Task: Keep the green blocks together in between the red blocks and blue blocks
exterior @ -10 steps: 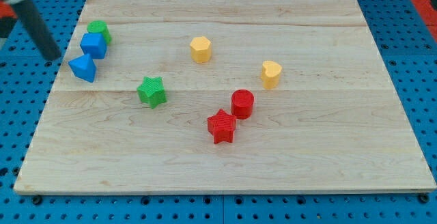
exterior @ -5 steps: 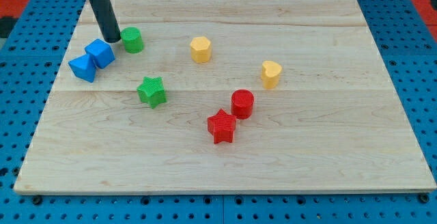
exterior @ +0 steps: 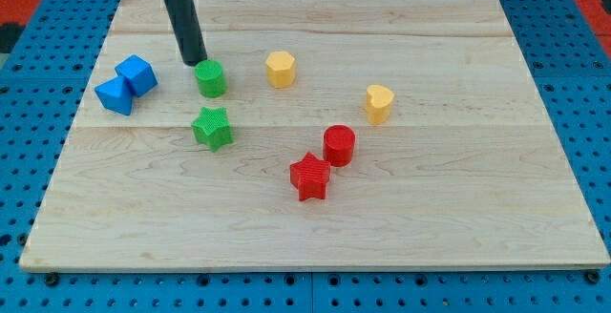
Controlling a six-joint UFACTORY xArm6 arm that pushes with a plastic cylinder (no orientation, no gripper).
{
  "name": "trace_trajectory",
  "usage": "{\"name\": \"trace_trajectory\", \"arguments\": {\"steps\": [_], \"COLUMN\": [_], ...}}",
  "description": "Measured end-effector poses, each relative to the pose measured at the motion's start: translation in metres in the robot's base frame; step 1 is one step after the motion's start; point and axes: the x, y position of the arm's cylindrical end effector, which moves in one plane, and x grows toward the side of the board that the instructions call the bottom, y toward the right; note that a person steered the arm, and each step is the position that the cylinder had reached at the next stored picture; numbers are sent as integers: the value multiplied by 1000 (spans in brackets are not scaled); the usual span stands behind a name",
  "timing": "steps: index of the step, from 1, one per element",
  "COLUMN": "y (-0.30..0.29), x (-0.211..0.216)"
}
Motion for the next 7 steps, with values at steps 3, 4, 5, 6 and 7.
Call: {"name": "trace_trajectory", "arguments": {"steps": [3,4,5,6,7], "y": [14,14,43,59,57], "x": [43,29,57,81,84]}}
